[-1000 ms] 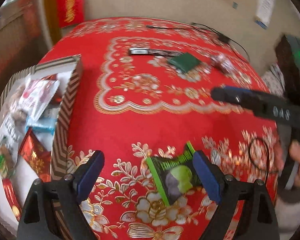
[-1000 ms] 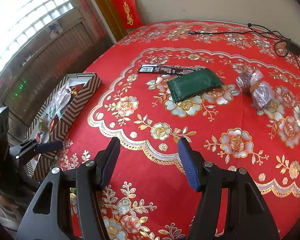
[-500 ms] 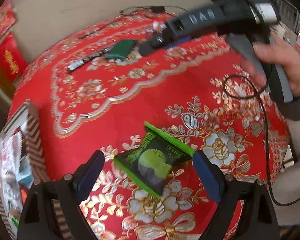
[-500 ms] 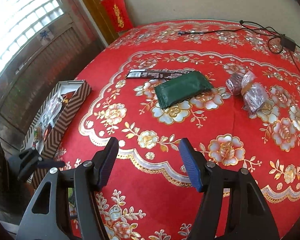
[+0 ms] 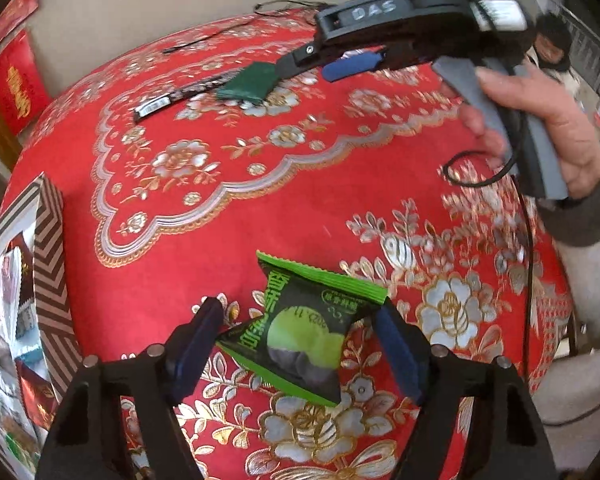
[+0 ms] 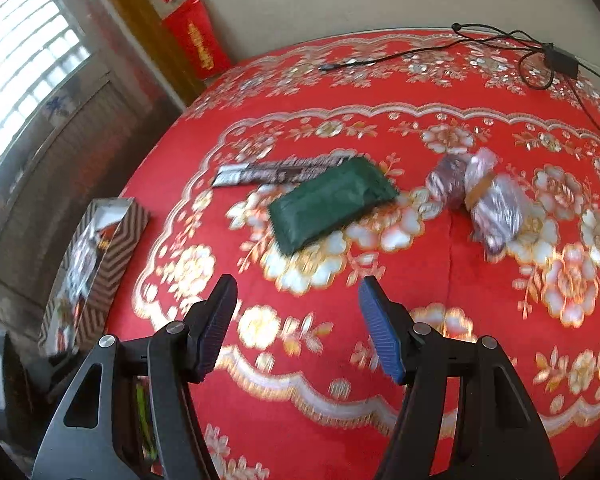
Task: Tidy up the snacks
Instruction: 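Grasp the green-white packet with the left tool while the right tool grasps the dark green packet, then carry both green packets into the white box and open both tools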
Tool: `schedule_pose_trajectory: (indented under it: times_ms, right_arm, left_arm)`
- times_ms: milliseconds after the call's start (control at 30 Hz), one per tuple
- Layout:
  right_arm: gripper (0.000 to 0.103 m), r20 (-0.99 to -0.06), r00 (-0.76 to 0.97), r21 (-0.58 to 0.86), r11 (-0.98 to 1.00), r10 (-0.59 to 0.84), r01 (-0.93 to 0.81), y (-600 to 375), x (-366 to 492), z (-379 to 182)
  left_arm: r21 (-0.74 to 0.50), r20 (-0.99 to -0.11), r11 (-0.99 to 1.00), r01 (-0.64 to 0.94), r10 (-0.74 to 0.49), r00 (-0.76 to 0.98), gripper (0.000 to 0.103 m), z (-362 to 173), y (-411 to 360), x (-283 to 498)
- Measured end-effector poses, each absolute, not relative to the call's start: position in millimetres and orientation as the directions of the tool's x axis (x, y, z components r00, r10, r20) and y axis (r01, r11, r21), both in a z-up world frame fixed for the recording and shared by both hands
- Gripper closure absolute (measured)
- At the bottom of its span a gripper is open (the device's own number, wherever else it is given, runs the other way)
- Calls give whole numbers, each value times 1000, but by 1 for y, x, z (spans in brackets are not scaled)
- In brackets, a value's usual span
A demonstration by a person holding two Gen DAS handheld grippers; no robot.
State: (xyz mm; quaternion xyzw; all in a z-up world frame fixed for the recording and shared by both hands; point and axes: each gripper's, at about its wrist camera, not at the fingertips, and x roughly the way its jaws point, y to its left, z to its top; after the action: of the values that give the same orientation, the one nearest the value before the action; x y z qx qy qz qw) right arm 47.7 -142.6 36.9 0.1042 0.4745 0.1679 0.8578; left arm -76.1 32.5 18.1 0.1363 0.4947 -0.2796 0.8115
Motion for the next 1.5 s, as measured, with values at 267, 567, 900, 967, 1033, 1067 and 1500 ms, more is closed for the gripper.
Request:
schedule_pose_trajectory:
  times_ms: [267,567,900,967,1033,1067,1500]
  right_arm:
    - [39,-829,475,279,954,297,-109,-123,96,26]
    - [34,-879,468,19,988,90,-153,-78,136,16]
    - [56,-854,503,4,970,129,-242,-95,113,19]
    - [57,-847,506,42,969,164,-244,-103,102,20]
    - [57,-841,511,55,969,174,-240,-108,95,19]
    - [57,-837,513,73,968,191,-240,-112,89,19]
    - [57,-778,533,183,932,332,-314,-116,27,45]
  left_arm:
    - [-59,-869,882,468,-276,410,44,19,44,-59]
    - [-77,-868,897,435,-275,413,41,20,44,-57]
    - [-92,-860,916,389,-270,433,44,18,44,-47]
    - [-114,-855,919,377,-284,433,44,19,47,-48]
    - [-128,-855,923,363,-288,431,44,19,50,-46]
    - [-123,-855,926,357,-281,435,44,20,52,-47]
    - [-96,-819,958,270,-230,525,44,43,77,-57]
